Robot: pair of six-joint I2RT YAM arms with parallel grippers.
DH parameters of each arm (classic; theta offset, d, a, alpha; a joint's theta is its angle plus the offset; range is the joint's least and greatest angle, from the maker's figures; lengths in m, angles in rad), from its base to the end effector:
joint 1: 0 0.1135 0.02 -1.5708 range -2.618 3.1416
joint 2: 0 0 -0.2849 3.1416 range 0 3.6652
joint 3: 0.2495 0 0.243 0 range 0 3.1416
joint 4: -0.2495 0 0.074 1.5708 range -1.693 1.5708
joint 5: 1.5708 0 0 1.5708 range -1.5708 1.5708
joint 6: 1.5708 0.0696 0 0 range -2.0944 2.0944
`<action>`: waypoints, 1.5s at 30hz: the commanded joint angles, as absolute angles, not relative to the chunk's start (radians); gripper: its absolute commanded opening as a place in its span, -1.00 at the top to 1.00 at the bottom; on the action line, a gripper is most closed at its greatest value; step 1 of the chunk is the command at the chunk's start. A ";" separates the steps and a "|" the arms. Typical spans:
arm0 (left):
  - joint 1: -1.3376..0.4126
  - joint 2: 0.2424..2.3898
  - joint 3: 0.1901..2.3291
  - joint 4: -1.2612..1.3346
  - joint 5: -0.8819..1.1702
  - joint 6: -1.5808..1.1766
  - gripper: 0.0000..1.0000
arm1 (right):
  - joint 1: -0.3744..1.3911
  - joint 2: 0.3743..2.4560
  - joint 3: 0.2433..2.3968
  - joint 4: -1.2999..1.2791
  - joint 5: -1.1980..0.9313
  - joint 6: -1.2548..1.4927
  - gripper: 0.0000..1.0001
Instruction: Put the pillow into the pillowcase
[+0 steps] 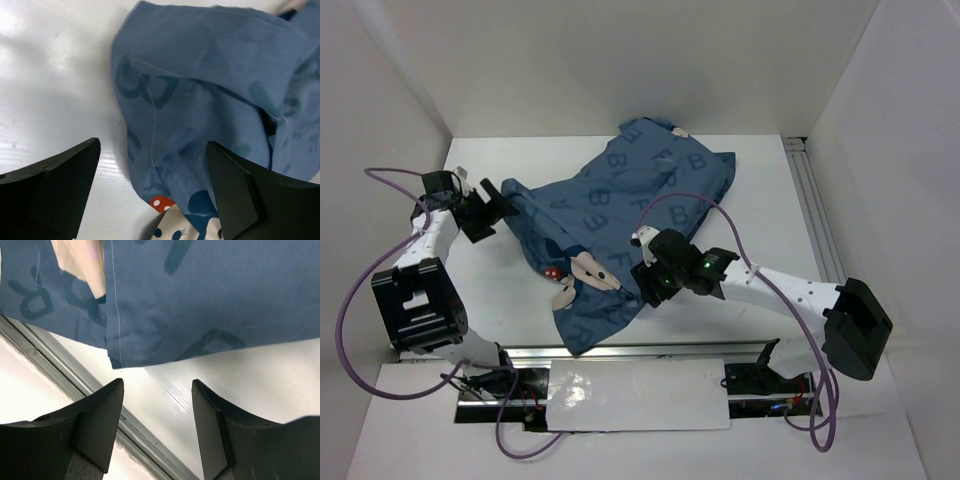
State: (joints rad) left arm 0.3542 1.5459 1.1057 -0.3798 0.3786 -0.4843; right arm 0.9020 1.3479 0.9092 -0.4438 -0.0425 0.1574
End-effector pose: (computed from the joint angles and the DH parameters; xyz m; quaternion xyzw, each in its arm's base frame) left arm 0.3335 0.0959 0.2509 -0.3089 0.8627 -0.1981 0.3480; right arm 0.1755 0.2269 0.2348 -0.3490 0.8741 0.1877 0.2810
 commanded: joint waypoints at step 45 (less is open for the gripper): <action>0.201 1.253 0.830 -0.577 -0.031 -0.900 -1.00 | 0.192 1.838 1.465 -0.262 -0.040 0.383 -0.48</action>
State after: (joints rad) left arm 0.1329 1.2201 0.8627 -0.5297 -0.0124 -0.8314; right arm 0.2401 1.8500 1.5196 -0.2234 0.0162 0.3531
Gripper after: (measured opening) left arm 0.998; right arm 0.740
